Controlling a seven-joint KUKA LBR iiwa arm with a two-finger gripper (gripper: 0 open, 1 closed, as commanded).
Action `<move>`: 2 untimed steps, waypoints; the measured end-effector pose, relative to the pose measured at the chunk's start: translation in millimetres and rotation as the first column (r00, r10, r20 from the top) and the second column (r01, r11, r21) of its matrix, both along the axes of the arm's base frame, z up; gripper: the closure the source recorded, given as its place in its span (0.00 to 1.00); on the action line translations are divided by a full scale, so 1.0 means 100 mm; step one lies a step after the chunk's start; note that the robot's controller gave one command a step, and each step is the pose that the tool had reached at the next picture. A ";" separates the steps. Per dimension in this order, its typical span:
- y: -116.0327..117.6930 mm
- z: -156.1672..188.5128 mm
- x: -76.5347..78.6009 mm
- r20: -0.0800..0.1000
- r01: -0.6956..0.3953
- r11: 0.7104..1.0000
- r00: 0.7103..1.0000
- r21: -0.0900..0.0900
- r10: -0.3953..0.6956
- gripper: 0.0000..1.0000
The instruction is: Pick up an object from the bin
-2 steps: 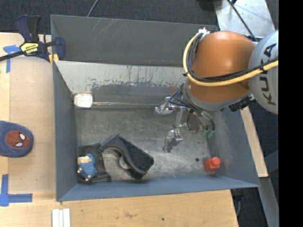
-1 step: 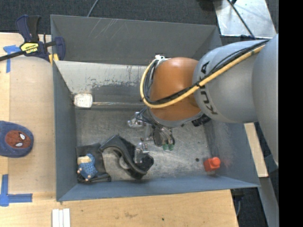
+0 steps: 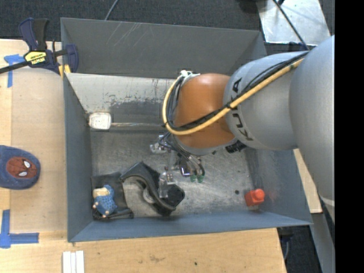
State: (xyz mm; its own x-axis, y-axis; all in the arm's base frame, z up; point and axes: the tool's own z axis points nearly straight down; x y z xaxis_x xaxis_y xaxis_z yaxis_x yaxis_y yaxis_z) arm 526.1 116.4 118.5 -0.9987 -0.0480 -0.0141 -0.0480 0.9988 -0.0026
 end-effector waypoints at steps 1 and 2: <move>0.59 0.23 -0.39 -0.010 0.017 1.000 1.000 0.007 -0.017 0.00; 0.01 -0.36 -0.16 0.003 0.063 0.998 0.998 0.010 -0.063 0.00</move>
Offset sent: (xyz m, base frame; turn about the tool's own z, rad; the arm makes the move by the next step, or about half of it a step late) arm -0.0384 0.0546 0.0207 0.0237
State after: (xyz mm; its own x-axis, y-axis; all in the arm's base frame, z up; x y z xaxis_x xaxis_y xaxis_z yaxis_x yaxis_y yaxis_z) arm 510.4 117.4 82.7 -0.9997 0.0156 -0.0171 0.0155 0.9999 0.0077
